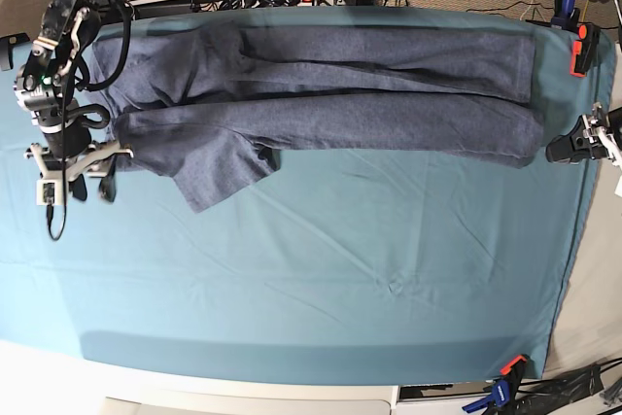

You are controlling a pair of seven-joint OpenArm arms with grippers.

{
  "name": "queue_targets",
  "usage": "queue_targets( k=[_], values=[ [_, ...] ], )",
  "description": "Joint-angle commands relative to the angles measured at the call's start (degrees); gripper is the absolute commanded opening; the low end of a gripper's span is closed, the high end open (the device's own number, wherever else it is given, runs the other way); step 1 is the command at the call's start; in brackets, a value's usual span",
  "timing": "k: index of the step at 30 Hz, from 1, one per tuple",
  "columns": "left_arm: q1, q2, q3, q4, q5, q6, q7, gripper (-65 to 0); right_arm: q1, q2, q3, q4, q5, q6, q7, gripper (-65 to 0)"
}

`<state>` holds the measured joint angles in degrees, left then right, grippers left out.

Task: Fold the T-shirt properly
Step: 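Move the right gripper to the collar end and pinch the folded shirt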

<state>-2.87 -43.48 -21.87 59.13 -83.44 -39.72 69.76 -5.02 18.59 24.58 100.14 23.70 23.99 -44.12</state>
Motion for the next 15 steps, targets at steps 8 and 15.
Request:
queue_targets(
  k=[8, 15],
  values=[
    [-0.79, -1.77, -0.55, 0.63, -1.56, -0.28, -0.81, -33.7, 11.34, -2.99, 0.24, -20.28, 9.66, 0.66, -0.85, -30.8],
    [-0.79, -1.77, -0.55, 0.63, -1.56, -0.28, -0.85, -33.7, 17.03, -5.62, 0.2, -27.08, 10.47, 3.78, -6.88, -30.8]
  ],
)
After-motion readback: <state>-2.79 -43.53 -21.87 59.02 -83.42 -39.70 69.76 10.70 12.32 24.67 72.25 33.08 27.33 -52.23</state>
